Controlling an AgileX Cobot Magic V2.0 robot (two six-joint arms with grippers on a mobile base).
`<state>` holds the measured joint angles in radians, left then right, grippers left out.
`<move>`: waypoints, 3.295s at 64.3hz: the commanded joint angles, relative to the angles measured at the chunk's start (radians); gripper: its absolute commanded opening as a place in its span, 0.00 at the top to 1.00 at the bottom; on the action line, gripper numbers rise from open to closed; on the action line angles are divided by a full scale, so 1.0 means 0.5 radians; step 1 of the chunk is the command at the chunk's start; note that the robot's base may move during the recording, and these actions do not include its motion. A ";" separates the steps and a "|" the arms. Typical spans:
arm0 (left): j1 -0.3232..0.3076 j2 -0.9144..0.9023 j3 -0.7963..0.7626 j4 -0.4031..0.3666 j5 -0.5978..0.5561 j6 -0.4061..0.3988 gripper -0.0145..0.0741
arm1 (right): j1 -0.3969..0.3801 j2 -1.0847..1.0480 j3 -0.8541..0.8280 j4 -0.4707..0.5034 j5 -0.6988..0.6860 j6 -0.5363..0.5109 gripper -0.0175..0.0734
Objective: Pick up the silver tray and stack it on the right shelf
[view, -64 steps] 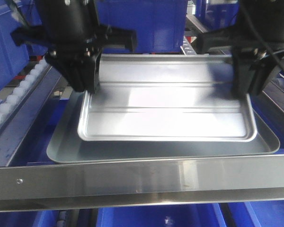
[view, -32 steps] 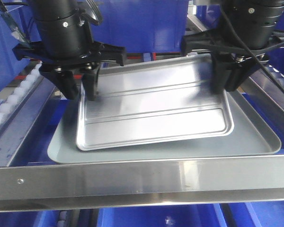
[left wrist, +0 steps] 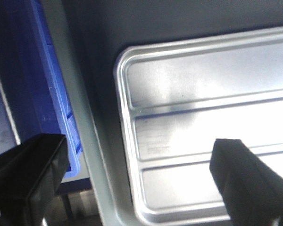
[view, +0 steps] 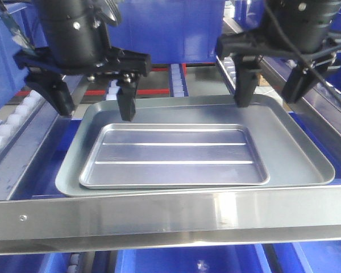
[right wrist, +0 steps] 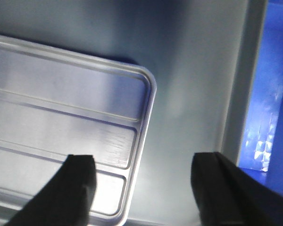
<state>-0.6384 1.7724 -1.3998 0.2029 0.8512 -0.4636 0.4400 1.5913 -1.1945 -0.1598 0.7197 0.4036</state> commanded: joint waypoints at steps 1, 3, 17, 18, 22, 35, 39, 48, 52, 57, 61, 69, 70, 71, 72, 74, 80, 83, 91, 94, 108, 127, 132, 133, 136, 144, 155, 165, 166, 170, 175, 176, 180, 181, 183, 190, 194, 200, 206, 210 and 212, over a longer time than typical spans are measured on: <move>0.003 -0.234 -0.063 0.028 0.021 0.017 0.27 | -0.002 -0.186 -0.082 -0.038 -0.067 -0.015 0.34; -0.001 -0.268 -0.063 0.028 0.024 0.030 0.29 | -0.002 -0.217 -0.082 -0.038 -0.059 -0.015 0.37; -0.073 -0.724 0.143 0.152 -0.100 0.045 0.61 | -0.002 -0.478 -0.029 -0.052 -0.037 -0.015 0.70; -0.079 -0.756 0.173 0.160 -0.118 0.045 0.64 | -0.002 -0.497 -0.016 -0.057 -0.043 -0.015 0.72; -0.102 -0.903 0.312 0.181 -0.212 0.045 0.76 | -0.002 -0.584 0.057 -0.079 -0.075 -0.015 0.75; -0.135 -1.389 1.001 0.216 -0.686 0.045 0.94 | -0.002 -0.891 0.489 -0.193 -0.264 -0.015 0.75; -0.135 -1.521 1.197 0.220 -0.872 0.045 0.95 | -0.002 -0.984 0.638 -0.207 -0.355 -0.017 0.75; -0.135 -1.846 1.650 0.224 -1.214 0.045 0.95 | -0.002 -1.266 1.045 -0.224 -0.619 -0.017 0.75; -0.135 -1.992 1.815 0.224 -1.330 0.045 0.95 | -0.002 -1.396 1.190 -0.226 -0.717 -0.017 0.75; -0.135 -2.167 1.948 0.224 -1.410 0.045 0.95 | 0.000 -1.576 1.346 -0.228 -0.807 -0.017 0.75; -0.135 -2.306 1.997 0.224 -1.405 0.045 0.95 | 0.002 -1.727 1.427 -0.236 -0.827 -0.017 0.75; -0.135 -2.544 2.011 0.224 -1.414 0.045 0.95 | 0.002 -2.070 1.482 -0.314 -0.824 -0.017 0.75; -0.135 -2.567 2.011 0.224 -1.413 0.045 0.95 | 0.002 -2.102 1.482 -0.322 -0.824 -0.017 0.75; -0.135 -2.590 2.011 0.224 -1.413 0.045 0.95 | 0.002 -2.135 1.482 -0.333 -0.824 -0.017 0.75; -0.135 -2.613 2.011 0.224 -1.413 0.045 0.95 | 0.002 -2.167 1.482 -0.345 -0.826 -0.017 0.75; -0.135 -2.665 2.011 0.224 -1.413 0.045 0.95 | 0.002 -2.243 1.482 -0.379 -0.840 -0.017 0.75; -0.135 -2.785 2.011 0.224 -1.409 0.045 0.95 | 0.002 -2.421 1.482 -0.492 -0.851 -0.017 0.75; -0.135 -2.818 2.011 0.224 -1.409 0.045 0.95 | 0.002 -2.472 1.482 -0.535 -0.845 -0.017 0.75; -0.135 -2.838 2.011 0.224 -1.409 0.045 0.95 | 0.002 -2.511 1.487 -0.568 -0.837 -0.017 0.75; -0.135 -2.835 2.012 0.224 -1.409 0.045 0.95 | 0.002 -2.511 1.487 -0.568 -0.837 -0.017 0.75; -0.135 -2.835 2.012 0.224 -1.409 0.045 0.95 | 0.002 -2.511 1.487 -0.568 -0.837 -0.017 0.75; -0.135 -2.835 2.012 0.224 -1.409 0.045 0.95 | 0.002 -2.511 1.487 -0.568 -0.837 -0.017 0.75; -0.135 -2.835 2.015 0.206 -1.409 0.045 0.95 | 0.002 -2.511 1.487 -0.568 -0.837 -0.017 0.75; -0.135 -2.835 2.020 0.174 -1.409 0.045 0.95 | 0.002 -2.511 1.487 -0.568 -0.837 -0.017 0.75; -0.135 -2.835 2.024 0.019 -1.405 0.045 0.95 | 0.002 -2.511 1.487 -0.568 -0.837 -0.017 0.75; -0.070 -2.903 2.075 -0.241 -1.430 0.353 0.95 | 0.002 -2.511 1.487 -0.568 -0.837 -0.017 0.75; 0.246 -3.125 2.335 -0.282 -1.622 0.519 0.95 | 0.002 -2.511 1.487 -0.568 -0.837 -0.017 0.75; 0.517 -3.291 2.640 -0.277 -1.920 0.573 0.95 | 0.002 -2.511 1.487 -0.568 -0.837 -0.017 0.75; 0.551 -3.305 2.675 -0.277 -1.940 0.573 0.95 | 0.002 -2.511 1.487 -0.568 -0.837 -0.017 0.75; 0.655 -3.341 2.779 -0.277 -2.041 0.573 0.95 | 0.002 -2.511 1.487 -0.568 -0.837 -0.017 0.75; 0.769 -3.366 2.872 -0.277 -2.130 0.573 0.95 | 0.002 -2.511 1.487 -0.568 -0.837 -0.017 0.75; 0.795 -3.371 2.890 -0.277 -2.140 0.573 0.95 | 0.002 -2.511 1.487 -0.568 -0.837 -0.017 0.75; 0.871 -3.370 2.897 -0.277 -2.099 0.573 0.95 | 0.002 -2.511 1.487 -0.568 -0.837 -0.017 0.75; 0.884 -3.370 2.897 -0.277 -2.099 0.573 0.95 | 0.002 -2.511 1.487 -0.568 -0.837 -0.017 0.75; 0.920 -3.370 2.897 -0.277 -2.096 0.578 0.95 | 0.002 -2.511 1.487 -0.568 -0.837 -0.017 0.75; 0.992 -3.397 2.897 -0.283 -2.091 0.645 0.95 | 0.002 -2.511 1.487 -0.568 -0.837 -0.017 0.75; 1.016 -3.443 2.897 -0.329 -2.067 0.687 0.95 | 0.002 -2.511 1.487 -0.568 -0.837 -0.017 0.75; 1.038 -3.531 2.897 -0.445 -1.987 0.784 0.95 | 0.002 -2.511 1.487 -0.568 -0.837 -0.017 0.75; 1.038 -3.602 2.897 -0.474 -1.909 0.845 0.95 | 0.002 -2.511 1.487 -0.568 -0.837 -0.017 0.75; 1.038 -3.599 2.897 -0.474 -1.889 0.845 0.95 | 0.002 -2.511 1.489 -0.568 -0.837 -0.017 0.75; 1.038 -3.599 2.897 -0.474 -1.885 0.845 0.95 | 0.002 -2.511 1.489 -0.568 -0.835 -0.017 0.75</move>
<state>-0.1216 -0.0109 0.0303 -0.0230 -0.0237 -0.0489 0.4433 0.3328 -0.4233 -0.4144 0.3827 0.4031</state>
